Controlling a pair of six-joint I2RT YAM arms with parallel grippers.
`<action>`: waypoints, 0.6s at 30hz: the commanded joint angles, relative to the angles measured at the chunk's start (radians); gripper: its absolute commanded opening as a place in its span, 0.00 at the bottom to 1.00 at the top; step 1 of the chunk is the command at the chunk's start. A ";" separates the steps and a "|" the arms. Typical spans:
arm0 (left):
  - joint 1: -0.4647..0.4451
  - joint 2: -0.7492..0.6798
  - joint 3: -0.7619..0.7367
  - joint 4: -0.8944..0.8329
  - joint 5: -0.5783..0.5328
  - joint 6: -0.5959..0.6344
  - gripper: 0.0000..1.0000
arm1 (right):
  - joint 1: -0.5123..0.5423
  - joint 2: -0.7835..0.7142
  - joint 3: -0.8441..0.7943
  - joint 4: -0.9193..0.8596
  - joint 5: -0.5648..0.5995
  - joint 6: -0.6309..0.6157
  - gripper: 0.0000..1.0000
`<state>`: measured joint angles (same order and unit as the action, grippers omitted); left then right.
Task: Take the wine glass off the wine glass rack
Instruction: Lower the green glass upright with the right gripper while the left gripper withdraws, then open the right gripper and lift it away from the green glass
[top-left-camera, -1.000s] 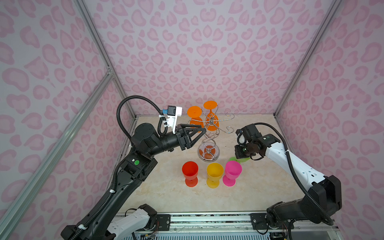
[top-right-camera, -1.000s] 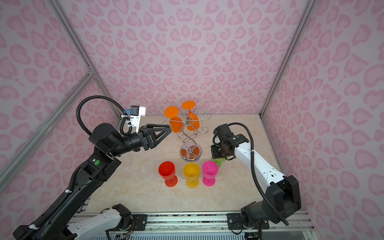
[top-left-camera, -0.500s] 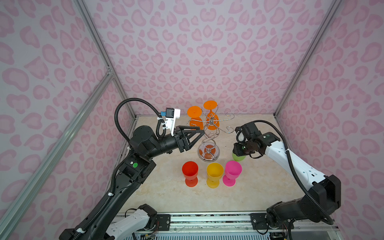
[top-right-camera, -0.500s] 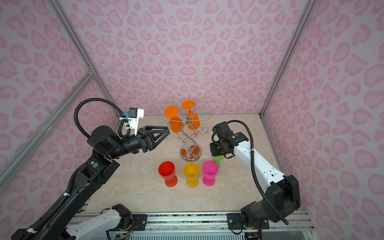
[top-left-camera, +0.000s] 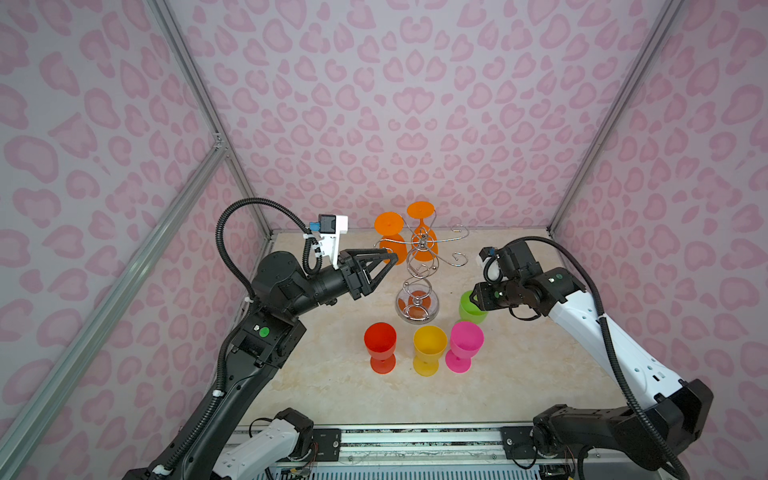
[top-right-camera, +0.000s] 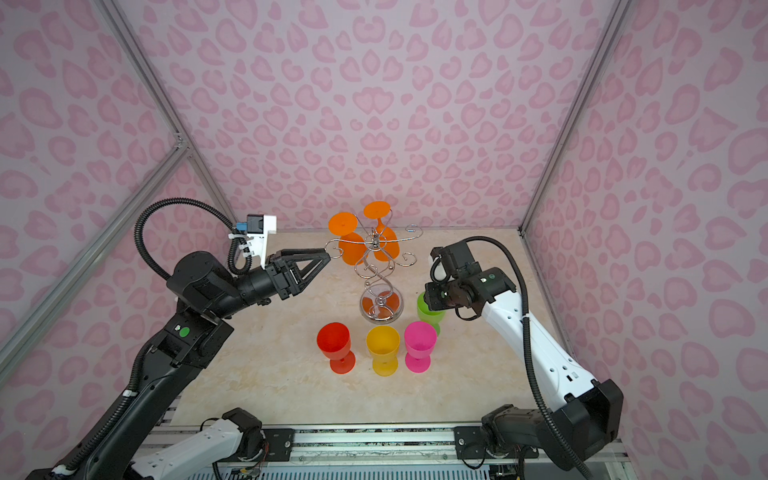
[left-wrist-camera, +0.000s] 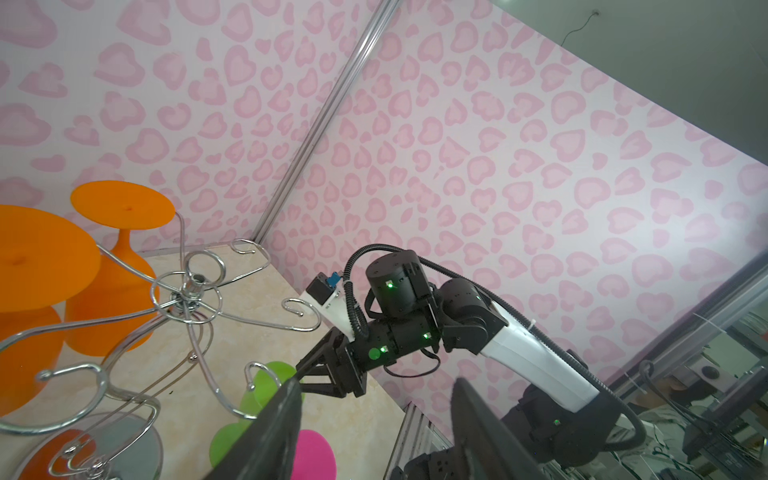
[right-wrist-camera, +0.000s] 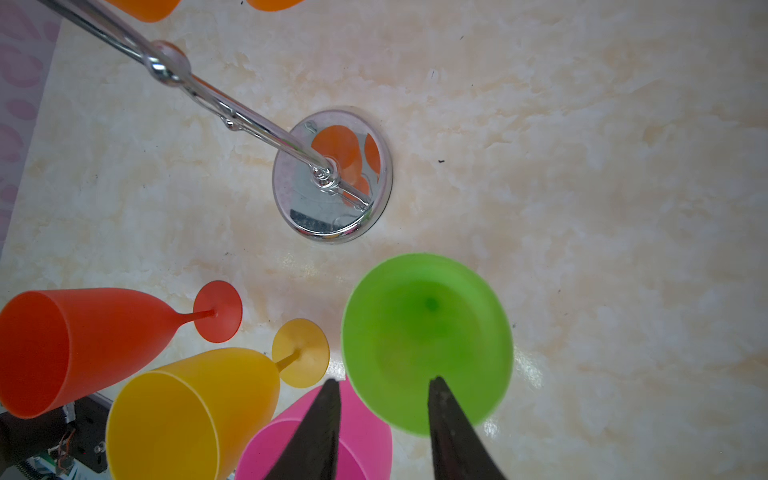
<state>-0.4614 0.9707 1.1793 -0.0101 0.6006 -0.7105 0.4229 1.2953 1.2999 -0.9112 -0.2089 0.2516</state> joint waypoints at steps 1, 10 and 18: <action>0.050 0.008 0.003 0.007 -0.016 -0.049 0.60 | -0.011 -0.041 0.006 -0.006 -0.024 0.011 0.38; 0.252 0.140 0.032 0.066 0.029 -0.121 0.60 | -0.141 -0.226 -0.033 0.091 -0.157 0.065 0.39; 0.318 0.339 0.064 0.194 0.114 -0.196 0.60 | -0.297 -0.397 -0.125 0.190 -0.244 0.102 0.40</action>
<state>-0.1505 1.2682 1.2274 0.0853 0.6586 -0.8722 0.1593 0.9287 1.2003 -0.7883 -0.4019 0.3302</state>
